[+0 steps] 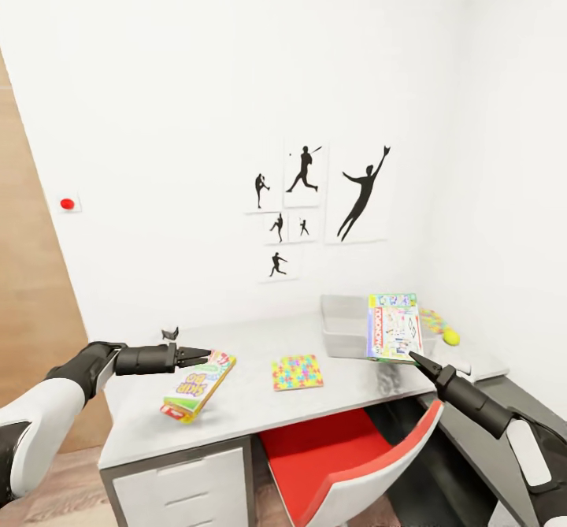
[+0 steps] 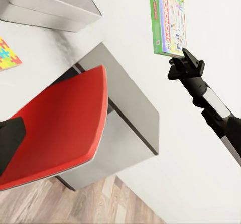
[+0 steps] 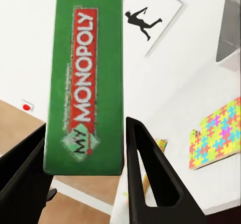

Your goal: Put all the toys in the child's room - the three board games (two on the bed and one on the table), the two jigsaw puzzles on the table, and the tennis ball on the table - inside the toy box on the table in the child's room.

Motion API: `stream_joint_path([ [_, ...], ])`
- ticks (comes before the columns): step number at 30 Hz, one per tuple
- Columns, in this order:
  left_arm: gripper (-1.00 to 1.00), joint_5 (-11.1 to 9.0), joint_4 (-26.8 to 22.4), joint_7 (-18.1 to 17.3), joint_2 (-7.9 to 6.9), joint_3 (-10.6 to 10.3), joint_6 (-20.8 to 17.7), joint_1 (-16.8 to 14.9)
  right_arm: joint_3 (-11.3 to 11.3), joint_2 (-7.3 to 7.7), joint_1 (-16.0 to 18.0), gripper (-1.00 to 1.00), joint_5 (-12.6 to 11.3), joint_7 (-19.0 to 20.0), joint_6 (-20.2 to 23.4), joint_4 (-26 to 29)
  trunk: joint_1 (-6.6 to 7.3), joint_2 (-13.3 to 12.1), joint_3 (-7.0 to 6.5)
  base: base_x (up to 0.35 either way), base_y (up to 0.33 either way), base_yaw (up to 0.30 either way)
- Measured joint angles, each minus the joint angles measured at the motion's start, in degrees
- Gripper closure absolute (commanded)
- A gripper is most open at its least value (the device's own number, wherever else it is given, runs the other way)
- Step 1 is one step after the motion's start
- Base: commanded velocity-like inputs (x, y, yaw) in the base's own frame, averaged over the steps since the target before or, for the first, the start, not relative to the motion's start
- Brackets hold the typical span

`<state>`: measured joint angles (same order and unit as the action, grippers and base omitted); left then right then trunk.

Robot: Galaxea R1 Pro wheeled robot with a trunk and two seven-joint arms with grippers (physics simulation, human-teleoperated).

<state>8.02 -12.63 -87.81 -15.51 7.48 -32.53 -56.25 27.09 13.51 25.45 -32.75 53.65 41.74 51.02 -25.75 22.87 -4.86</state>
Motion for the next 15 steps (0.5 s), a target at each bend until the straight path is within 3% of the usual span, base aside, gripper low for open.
stream_joint_path([
  [7,-1.0,0.0,0.0,0.0,-0.05,0.1,0.1,0.0,0.0,0.04,0.0,1.0,0.0,0.0,-0.1,0.0,0.0,0.0,0.18,0.121,-0.046,-0.26],
  [15,-1.0,0.1,0.0,0.0,-0.11,0.2,0.1,0.0,0.0,-0.01,0.0,1.0,0.1,0.0,-0.1,-0.4,0.02,0.0,0.13,0.269,-0.03,-0.279],
])
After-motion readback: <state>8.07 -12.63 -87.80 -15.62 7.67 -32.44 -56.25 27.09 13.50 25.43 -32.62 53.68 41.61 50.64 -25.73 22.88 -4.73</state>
